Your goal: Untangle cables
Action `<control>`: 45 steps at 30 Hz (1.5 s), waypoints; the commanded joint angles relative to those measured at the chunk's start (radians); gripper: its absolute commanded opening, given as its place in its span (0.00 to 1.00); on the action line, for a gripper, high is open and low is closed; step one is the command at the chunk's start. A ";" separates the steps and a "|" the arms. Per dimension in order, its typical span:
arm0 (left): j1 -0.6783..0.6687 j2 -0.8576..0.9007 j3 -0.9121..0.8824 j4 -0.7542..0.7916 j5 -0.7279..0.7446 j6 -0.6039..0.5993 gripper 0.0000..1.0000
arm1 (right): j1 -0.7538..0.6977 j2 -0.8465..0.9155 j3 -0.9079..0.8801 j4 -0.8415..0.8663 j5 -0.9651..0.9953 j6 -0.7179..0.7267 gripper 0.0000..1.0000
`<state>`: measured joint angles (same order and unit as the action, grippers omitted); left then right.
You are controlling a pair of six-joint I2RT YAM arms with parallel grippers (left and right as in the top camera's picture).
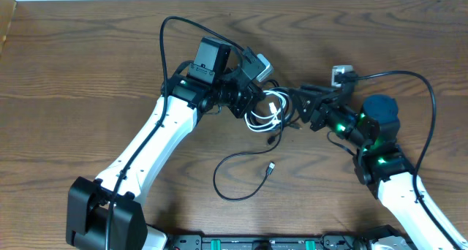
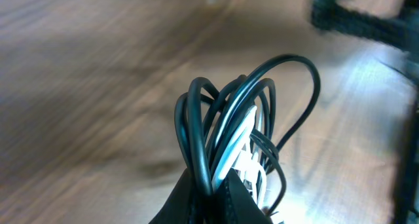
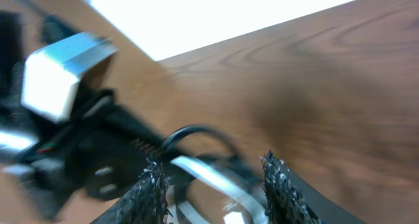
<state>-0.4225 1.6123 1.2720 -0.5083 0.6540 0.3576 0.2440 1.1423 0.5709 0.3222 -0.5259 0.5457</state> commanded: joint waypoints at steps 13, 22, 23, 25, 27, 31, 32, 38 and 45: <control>0.006 -0.021 0.002 -0.010 0.460 0.027 0.08 | -0.048 0.014 0.005 -0.084 -0.103 -0.233 0.46; 0.060 -0.021 0.002 0.000 0.461 0.024 0.08 | -0.048 0.014 0.005 -0.083 -0.297 -0.233 0.49; 0.063 -0.021 0.002 0.000 0.463 0.021 0.08 | -0.048 0.014 0.005 -0.083 -0.297 -0.233 0.49; 0.064 -0.021 0.002 0.002 0.484 0.004 0.08 | -0.048 0.014 0.005 -0.083 -0.296 -0.233 0.50; 0.064 -0.021 0.002 0.001 0.532 0.004 0.08 | -0.048 0.014 0.005 -0.082 -0.289 -0.233 0.51; 0.063 -0.021 0.002 0.000 0.649 0.003 0.08 | -0.047 0.016 0.005 -0.080 -0.280 -0.248 0.51; 0.063 -0.021 0.002 0.000 0.667 0.003 0.08 | -0.046 0.016 0.005 -0.080 -0.274 -0.248 0.51; 0.055 -0.021 0.002 -0.008 0.726 0.003 0.08 | -0.046 0.016 0.005 -0.066 -0.266 -0.247 0.52; 0.038 -0.021 0.002 -0.007 0.708 0.004 0.08 | -0.046 0.016 0.005 -0.021 -0.273 -0.209 0.52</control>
<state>-0.3748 1.6123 1.2716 -0.5167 1.3144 0.3637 0.1932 1.1519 0.5709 0.2852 -0.7788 0.3244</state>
